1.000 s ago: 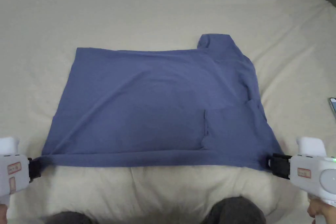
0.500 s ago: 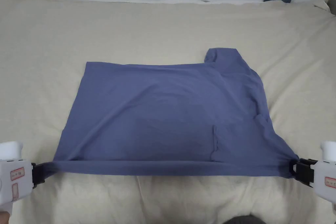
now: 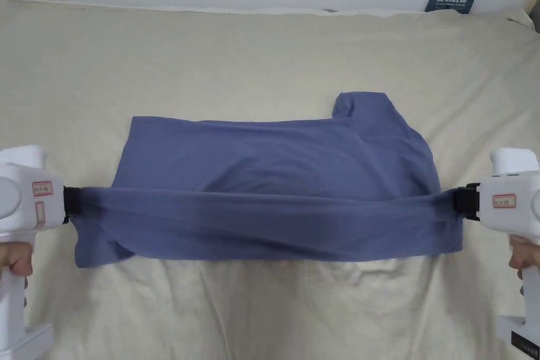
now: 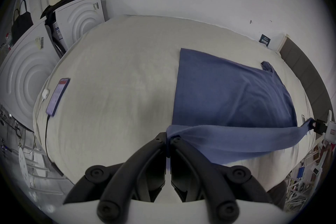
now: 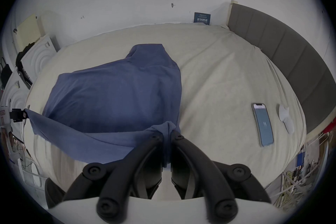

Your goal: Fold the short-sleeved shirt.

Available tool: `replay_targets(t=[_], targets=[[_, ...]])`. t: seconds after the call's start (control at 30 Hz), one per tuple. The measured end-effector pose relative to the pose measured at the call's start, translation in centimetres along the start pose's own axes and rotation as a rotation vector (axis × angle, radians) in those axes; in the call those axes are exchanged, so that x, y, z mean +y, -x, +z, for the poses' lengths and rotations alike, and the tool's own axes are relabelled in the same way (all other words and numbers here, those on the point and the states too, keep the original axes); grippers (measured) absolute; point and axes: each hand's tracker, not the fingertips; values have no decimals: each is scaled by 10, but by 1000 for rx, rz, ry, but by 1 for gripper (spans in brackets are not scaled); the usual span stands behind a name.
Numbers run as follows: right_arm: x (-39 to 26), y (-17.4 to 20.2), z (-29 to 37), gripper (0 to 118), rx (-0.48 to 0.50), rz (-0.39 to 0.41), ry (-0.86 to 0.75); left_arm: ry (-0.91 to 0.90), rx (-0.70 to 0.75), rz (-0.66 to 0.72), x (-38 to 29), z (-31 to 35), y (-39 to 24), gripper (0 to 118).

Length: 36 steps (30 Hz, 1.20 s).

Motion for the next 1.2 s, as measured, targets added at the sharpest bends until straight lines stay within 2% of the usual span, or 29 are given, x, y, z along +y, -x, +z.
replay_targets(t=[0.2,0.27,0.3,0.33,0.37,0.4,0.47,0.53,0.57,0.6,0.63,0.67,0.73,0.8,0.83,0.87,0.9,0.93,0.97,1.0,1.1,1.17,1.2], targets=[[32,15,-59,9,-32,-13,101,62,37,-27,32,-62,-12,2],[37,14,-71,14,-44,-57,127,59,34,-29,36,-77,-16,5],[38,14,-74,36,-77,-83,148,39,38,-40,37,-79,-18,29],[34,13,-73,78,-96,-122,147,9,65,-48,37,-81,-19,81],[28,9,-69,118,-60,-147,142,32,93,-32,33,-80,-16,117],[20,4,-58,116,-34,-178,121,-14,33,-13,30,-64,-14,109],[11,-3,-47,115,-38,-167,125,88,59,-72,24,-51,-9,114],[-11,-10,-31,112,-36,-168,115,74,78,-68,3,-46,-2,114],[-20,-14,-22,88,-21,-165,92,56,59,-58,-5,-36,3,111],[-30,-16,-13,44,7,-153,66,54,22,-42,-14,-27,8,99],[-38,-18,-8,0,15,-150,80,73,-4,-14,-21,-21,12,59],[-48,-20,-8,0,-4,-134,116,91,-21,-6,-28,-18,13,0],[-59,-11,-1,0,58,-114,124,95,0,-14,-41,-13,8,0],[-67,-8,0,0,33,-99,121,108,-32,-13,-45,-28,17,0],[-68,-6,2,0,28,-96,118,118,-54,-1,-45,-30,17,15],[-68,-5,3,0,32,-98,118,85,-52,8,-42,-32,16,86],[-67,-3,3,0,44,-105,123,90,-56,19,-43,-34,8,118],[-68,-6,3,0,50,-111,124,148,8,-3,-44,-47,7,107],[-67,-5,2,0,49,-112,123,54,76,-11,-50,-47,3,108],[-65,-3,2,0,46,-110,120,129,62,-49,-56,-57,-3,108],[-60,-2,-4,0,49,-100,117,146,48,-50,-51,-67,-11,103],[-54,3,-8,0,54,-87,113,155,42,-61,-45,-54,-13,92],[-53,-2,-12,1,55,-84,104,147,22,-69,-44,-49,-13,46]])
